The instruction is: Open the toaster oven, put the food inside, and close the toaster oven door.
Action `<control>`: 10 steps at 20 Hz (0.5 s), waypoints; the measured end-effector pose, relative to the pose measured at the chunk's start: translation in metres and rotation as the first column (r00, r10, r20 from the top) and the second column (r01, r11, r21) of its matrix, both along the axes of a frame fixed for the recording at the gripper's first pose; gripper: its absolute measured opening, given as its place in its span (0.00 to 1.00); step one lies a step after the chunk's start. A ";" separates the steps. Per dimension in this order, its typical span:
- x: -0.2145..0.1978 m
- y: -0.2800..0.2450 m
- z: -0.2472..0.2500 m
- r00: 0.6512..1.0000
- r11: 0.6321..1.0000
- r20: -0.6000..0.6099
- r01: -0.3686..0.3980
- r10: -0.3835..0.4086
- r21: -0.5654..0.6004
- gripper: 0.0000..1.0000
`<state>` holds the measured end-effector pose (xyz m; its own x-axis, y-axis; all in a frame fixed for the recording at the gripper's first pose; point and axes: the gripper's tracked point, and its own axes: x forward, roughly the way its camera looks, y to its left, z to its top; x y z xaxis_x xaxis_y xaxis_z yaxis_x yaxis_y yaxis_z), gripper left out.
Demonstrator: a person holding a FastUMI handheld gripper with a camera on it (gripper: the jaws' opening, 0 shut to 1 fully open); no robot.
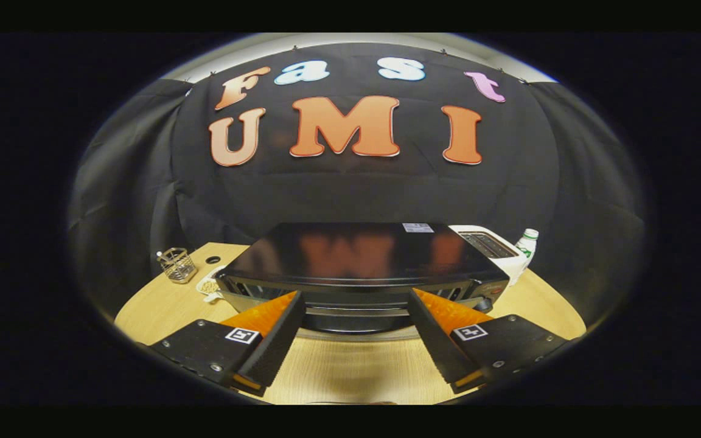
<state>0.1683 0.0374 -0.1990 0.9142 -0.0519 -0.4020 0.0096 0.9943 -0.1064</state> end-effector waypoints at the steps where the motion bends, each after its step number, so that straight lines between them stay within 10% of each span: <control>1: -0.001 0.000 0.000 1.000 1.000 -0.003 -0.001 0.001 -0.005 1.00; 10: -0.007 -0.001 -0.012 1.000 0.998 -0.028 -0.007 0.009 0.063 0.99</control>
<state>0.1609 0.0360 -0.2112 0.9027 -0.0184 -0.4298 -0.0003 0.9991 -0.0434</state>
